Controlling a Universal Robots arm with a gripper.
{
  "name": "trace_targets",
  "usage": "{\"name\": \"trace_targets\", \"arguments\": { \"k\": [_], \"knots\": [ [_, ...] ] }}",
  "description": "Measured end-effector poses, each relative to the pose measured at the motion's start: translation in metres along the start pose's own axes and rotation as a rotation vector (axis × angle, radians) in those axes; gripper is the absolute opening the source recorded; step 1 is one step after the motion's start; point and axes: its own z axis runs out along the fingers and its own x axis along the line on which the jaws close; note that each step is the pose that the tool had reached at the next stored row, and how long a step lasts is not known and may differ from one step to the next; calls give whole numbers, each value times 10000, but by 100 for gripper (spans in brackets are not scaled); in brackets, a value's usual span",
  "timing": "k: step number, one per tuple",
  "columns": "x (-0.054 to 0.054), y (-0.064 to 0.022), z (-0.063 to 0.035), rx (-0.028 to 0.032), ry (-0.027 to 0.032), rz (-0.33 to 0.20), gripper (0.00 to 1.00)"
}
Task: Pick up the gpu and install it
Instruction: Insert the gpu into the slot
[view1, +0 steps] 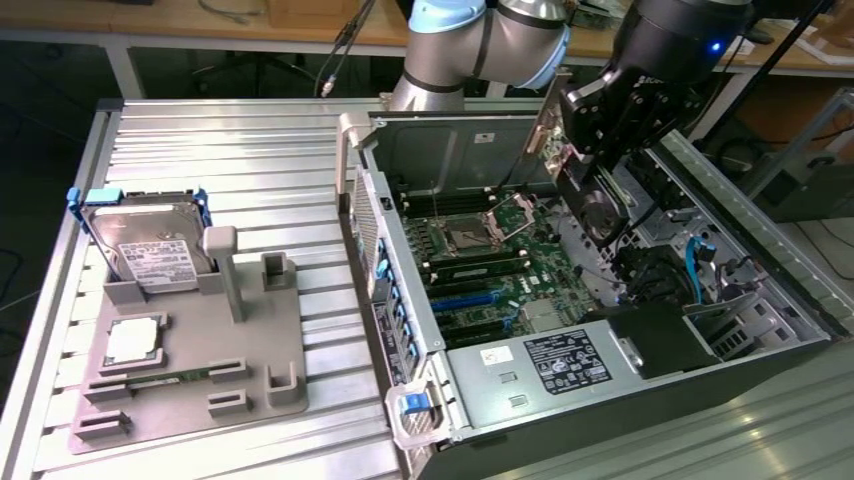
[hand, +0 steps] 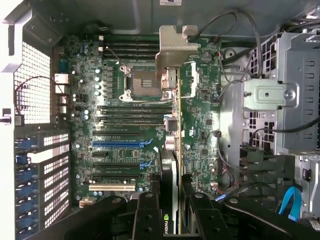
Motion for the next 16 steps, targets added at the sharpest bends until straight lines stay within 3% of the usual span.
{"name": "trace_targets", "arguments": {
  "k": [16],
  "knots": [
    [0, 0, 0, -18, 20, -449, 27]
  ]
}}
